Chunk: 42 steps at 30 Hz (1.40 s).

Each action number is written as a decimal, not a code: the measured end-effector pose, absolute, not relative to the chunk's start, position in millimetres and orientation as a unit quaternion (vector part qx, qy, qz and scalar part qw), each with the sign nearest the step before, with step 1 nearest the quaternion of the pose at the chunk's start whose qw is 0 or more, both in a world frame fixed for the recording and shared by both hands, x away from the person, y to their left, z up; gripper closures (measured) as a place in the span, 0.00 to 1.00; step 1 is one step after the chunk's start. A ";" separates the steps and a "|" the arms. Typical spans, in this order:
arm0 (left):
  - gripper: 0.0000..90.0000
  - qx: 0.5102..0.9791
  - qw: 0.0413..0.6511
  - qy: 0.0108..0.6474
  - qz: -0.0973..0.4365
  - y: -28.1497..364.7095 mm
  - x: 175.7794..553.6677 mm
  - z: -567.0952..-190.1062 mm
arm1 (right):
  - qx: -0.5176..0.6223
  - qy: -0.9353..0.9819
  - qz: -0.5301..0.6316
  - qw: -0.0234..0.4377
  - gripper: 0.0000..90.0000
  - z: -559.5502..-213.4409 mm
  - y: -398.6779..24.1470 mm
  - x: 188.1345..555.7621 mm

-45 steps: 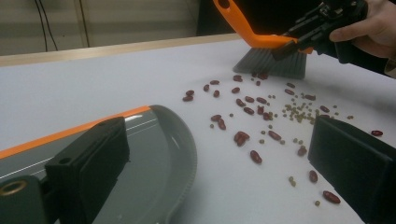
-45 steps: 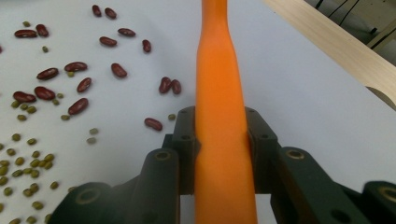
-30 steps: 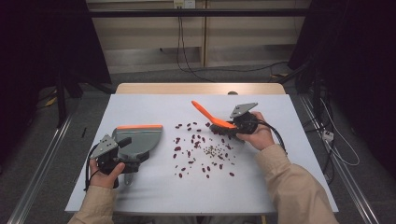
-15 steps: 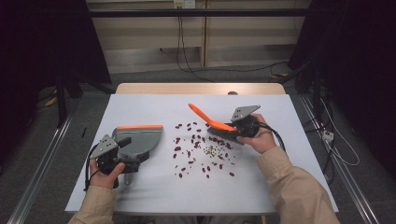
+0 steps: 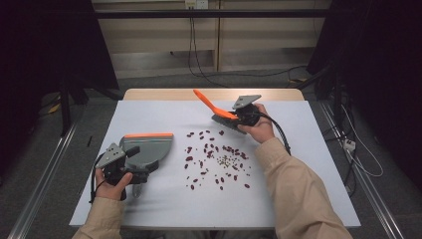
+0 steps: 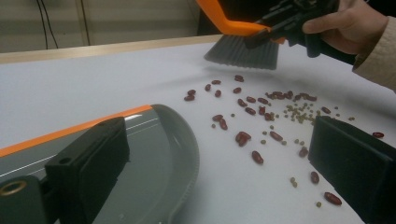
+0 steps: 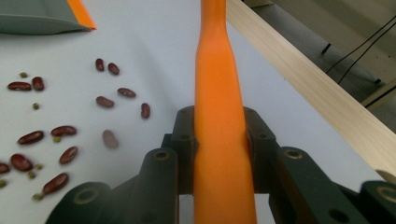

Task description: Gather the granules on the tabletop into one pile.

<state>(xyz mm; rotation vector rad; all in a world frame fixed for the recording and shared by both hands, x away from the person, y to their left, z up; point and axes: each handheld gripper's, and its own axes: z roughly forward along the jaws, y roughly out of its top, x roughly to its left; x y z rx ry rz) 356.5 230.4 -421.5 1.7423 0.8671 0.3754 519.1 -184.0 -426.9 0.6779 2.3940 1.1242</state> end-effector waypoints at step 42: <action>0.06 0.733 0.547 0.368 0.166 228.9 353.6 -419.9 | 0.118 0.886 0.414 0.171 0.80 -418.2 -162.2 456.5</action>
